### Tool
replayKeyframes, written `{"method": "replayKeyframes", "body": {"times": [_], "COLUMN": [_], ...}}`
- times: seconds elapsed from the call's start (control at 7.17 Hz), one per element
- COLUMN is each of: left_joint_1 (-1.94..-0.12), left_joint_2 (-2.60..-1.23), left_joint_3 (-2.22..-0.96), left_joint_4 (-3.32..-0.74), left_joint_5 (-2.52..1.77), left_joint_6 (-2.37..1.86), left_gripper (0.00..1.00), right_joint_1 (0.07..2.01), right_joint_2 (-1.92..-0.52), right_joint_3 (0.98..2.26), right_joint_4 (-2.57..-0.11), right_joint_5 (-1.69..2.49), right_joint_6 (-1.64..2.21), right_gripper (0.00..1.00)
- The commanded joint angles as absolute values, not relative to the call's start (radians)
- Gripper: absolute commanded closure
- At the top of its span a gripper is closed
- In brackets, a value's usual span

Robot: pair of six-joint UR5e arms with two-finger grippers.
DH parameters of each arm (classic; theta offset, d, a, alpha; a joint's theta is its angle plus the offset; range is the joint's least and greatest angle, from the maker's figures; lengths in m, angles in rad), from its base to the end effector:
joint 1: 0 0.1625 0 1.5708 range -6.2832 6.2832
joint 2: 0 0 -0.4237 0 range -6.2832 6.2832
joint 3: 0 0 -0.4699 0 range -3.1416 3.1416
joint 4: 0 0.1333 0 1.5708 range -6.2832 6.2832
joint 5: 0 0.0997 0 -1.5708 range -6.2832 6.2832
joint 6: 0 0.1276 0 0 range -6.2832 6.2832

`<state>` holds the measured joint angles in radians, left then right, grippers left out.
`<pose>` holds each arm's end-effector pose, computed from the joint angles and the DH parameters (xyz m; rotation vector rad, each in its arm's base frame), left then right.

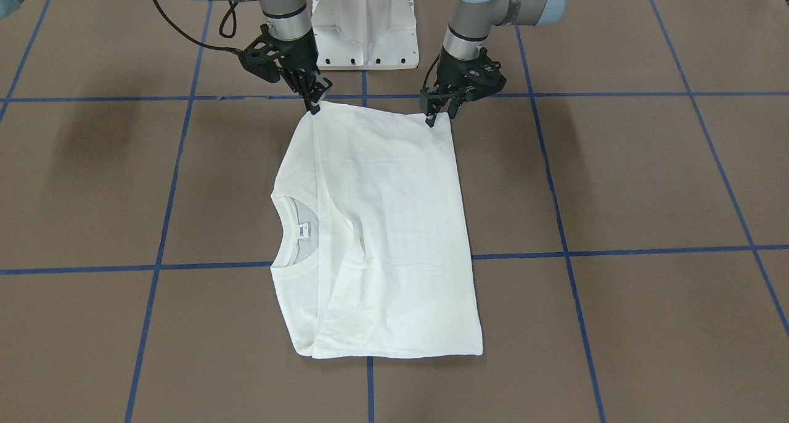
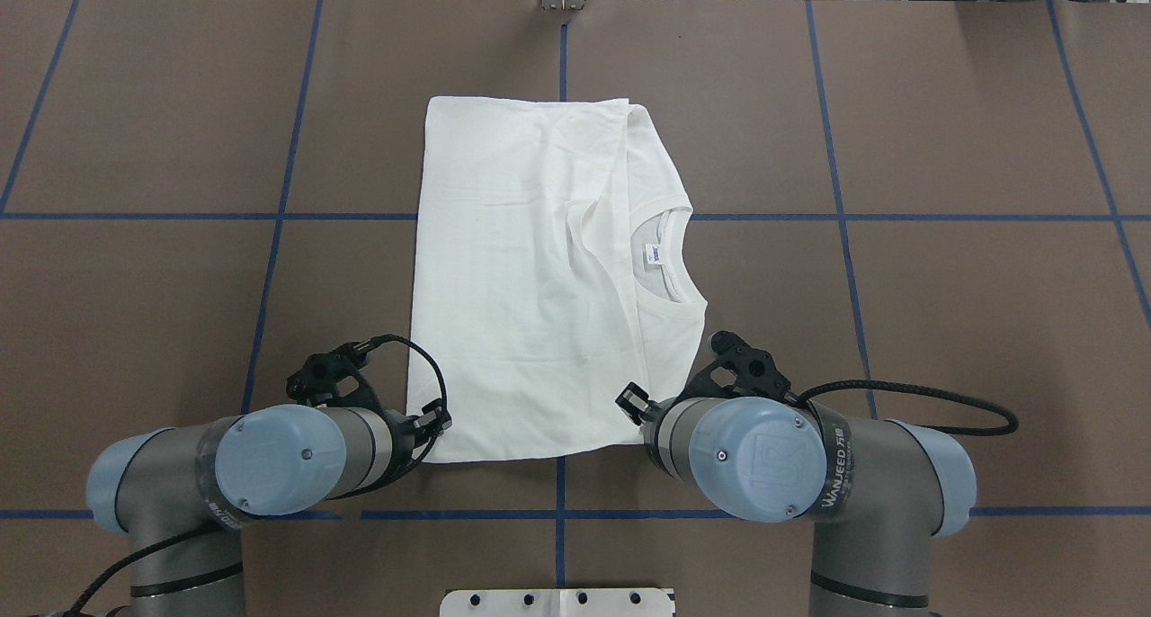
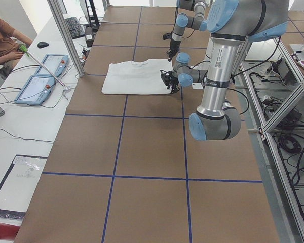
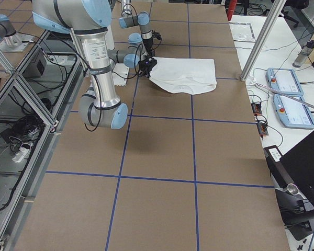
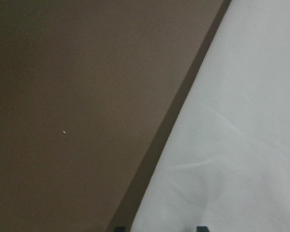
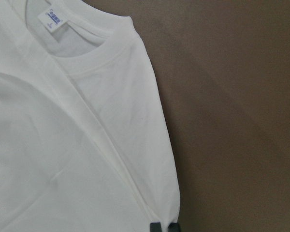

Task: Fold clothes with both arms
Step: 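Grasp the shirt edge nearest the robot with both grippers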

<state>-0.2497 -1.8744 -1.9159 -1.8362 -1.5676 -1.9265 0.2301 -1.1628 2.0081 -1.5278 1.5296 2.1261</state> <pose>0.6094 -0.2934 0.2819 -0.0461 0.9263 -0.5636 -0.5932 -0.2813 0.2029 -0.1086 -0.9056 0.7502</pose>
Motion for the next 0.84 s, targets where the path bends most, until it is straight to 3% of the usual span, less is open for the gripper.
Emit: {"method": "replayKeyframes", "body": {"times": [0.0, 0.14, 0.7], "left_joint_1": [-0.245, -0.247, -0.247], "left_joint_2": [-1.870, -1.870, -1.872], "left_joint_3": [-1.908, -1.914, -2.001], "left_joint_4": [-1.836, -1.835, -1.835], "left_joint_5": [-1.569, -1.571, -1.578], "left_joint_6": [-1.927, -1.925, -1.925], "left_gripper": [0.61, 0.97, 1.00], "right_joint_1": [0.230, 0.230, 0.232], "right_joint_2": [-1.163, -1.161, -1.172], "right_joint_3": [2.010, 2.010, 2.026], "right_joint_4": [-1.528, -1.528, -1.528], "right_joint_5": [1.529, 1.529, 1.529], "right_joint_6": [2.126, 2.126, 2.126], "right_gripper": [1.00, 1.00, 1.00]}}
